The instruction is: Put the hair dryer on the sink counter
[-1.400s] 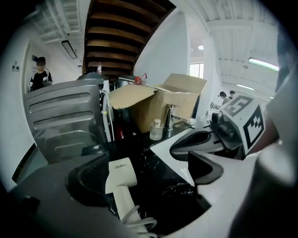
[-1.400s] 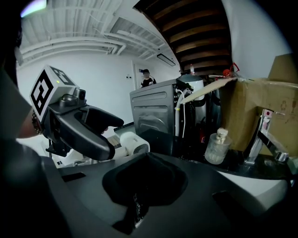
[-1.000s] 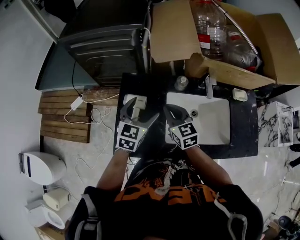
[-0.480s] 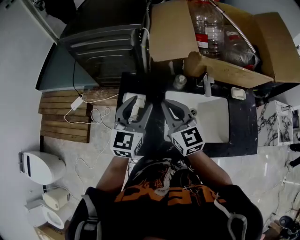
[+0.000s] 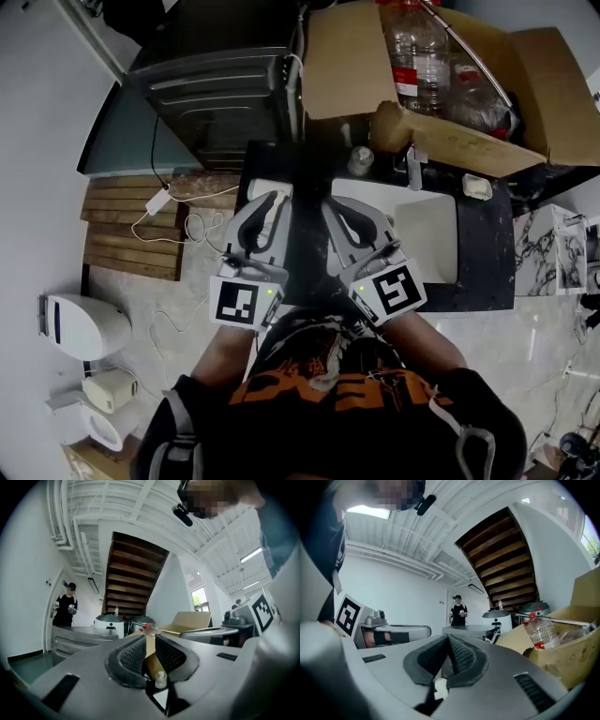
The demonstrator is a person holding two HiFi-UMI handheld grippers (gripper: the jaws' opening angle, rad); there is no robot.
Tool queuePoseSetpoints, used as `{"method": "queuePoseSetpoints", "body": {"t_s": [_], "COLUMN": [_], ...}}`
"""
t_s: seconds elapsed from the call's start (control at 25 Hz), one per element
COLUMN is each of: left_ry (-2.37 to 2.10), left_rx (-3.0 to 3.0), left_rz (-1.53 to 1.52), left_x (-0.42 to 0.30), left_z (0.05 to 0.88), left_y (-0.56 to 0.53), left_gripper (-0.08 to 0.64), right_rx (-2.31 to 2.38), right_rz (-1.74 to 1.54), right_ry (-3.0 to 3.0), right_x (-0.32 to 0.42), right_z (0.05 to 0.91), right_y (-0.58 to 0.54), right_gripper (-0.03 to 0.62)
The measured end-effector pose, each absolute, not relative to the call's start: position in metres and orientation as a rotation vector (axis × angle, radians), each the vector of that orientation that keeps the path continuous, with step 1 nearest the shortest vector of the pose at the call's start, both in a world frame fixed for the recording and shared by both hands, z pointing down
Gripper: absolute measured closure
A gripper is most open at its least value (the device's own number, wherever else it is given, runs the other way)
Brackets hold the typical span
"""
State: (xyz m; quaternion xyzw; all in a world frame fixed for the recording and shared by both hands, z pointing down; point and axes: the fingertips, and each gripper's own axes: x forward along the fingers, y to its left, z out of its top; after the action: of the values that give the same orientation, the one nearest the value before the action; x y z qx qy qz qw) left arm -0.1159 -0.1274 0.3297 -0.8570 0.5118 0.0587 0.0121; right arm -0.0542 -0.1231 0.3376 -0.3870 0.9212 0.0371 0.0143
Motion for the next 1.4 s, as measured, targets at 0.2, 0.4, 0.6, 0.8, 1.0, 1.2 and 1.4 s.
{"method": "queuePoseSetpoints", "body": {"t_s": [0.2, 0.4, 0.6, 0.8, 1.0, 1.2, 1.4], "left_ry": [1.614, 1.559, 1.552, 1.577, 1.584, 1.574, 1.573], "left_rx": [-2.673, -2.693, -2.690, -2.677, -2.683, -2.689, -2.691], "left_rz": [0.190, 0.062, 0.033, 0.068, 0.055, 0.052, 0.059], "left_x": [-0.113, -0.103, -0.096, -0.094, -0.095, -0.093, -0.095], "left_z": [0.315, 0.309, 0.306, 0.303, 0.308, 0.309, 0.311], "left_y": [-0.108, -0.091, -0.080, -0.077, -0.079, -0.083, -0.086], "left_gripper": [0.518, 0.538, 0.538, 0.538, 0.538, 0.538, 0.538], "right_rx": [-1.177, -1.143, -1.080, -1.075, -1.090, -1.123, -1.157], "right_rz": [0.130, 0.142, 0.165, 0.185, 0.191, 0.185, 0.178], "right_ry": [2.852, 2.849, 2.843, 2.832, 2.831, 2.841, 2.850], "right_x": [-0.047, -0.043, -0.047, -0.047, -0.045, -0.043, -0.043], "right_z": [0.322, 0.313, 0.304, 0.303, 0.304, 0.310, 0.315], "right_y": [-0.104, -0.091, -0.078, -0.074, -0.076, -0.082, -0.087], "right_gripper": [0.578, 0.578, 0.580, 0.580, 0.580, 0.580, 0.580]}}
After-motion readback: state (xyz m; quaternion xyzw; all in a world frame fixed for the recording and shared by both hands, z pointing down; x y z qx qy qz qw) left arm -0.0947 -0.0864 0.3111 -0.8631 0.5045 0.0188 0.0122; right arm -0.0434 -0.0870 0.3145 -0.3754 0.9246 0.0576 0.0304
